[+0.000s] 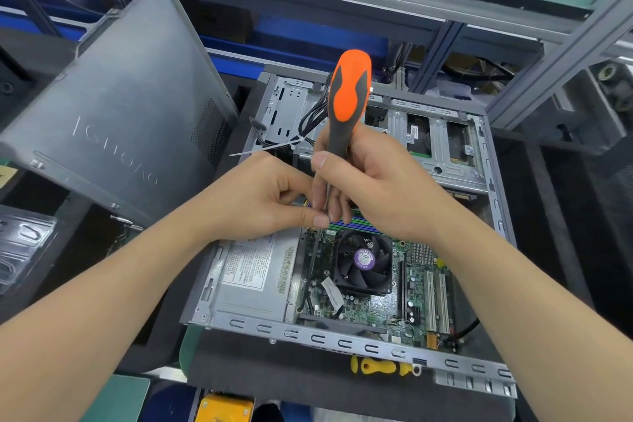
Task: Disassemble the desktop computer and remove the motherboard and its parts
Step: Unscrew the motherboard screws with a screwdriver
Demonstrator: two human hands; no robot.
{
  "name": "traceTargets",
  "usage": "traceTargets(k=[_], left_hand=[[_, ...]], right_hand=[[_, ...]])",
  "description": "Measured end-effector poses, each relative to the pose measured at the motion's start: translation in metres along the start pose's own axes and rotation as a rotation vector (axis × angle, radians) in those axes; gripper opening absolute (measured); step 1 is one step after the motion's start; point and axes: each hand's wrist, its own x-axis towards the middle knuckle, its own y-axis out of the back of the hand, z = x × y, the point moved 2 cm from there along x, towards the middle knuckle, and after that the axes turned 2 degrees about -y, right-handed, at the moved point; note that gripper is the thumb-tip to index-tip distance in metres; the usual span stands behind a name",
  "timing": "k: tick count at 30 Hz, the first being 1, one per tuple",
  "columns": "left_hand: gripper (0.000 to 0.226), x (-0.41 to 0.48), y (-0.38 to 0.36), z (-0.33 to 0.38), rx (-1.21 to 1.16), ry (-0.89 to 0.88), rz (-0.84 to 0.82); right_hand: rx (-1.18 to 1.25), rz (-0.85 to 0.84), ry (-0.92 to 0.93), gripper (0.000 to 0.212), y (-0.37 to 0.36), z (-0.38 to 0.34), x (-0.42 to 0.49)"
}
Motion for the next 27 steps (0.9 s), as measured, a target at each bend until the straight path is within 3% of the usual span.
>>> traceTargets(k=[4,13,17,20,23,27], left_hand=[[0.031,0.0,0.0,0.001,-0.034,0.001,-0.003],[0.034,0.001,-0.001,-0.001,-0.017,-0.022,0.0],[0.038,0.001,0.002,-0.002,-0.045,-0.07,-0.035],[0.02,0.0,0.002,-0.002,-0.131,-0.067,-0.088],[0.011,-0.001,0.001,-0.002,-0.213,-0.06,-0.14],[0.015,0.0,0.0,0.004,-0.223,-0.022,-0.193]], right_hand=[[0.034,0.001,0.004,0.016,0.0,0.001,0.001],[0.026,-0.016,0.022,0.013,0.0,0.004,0.0],[0.068,-0.123,0.026,0.012,0.003,0.0,-0.001],[0.113,-0.185,0.009,0.011,0.006,-0.004,-0.004],[0.058,-0.129,-0.018,0.011,0.009,-0.013,-0.01],[-0.261,0.122,-0.007,0.028,0.021,-0.046,-0.018]])
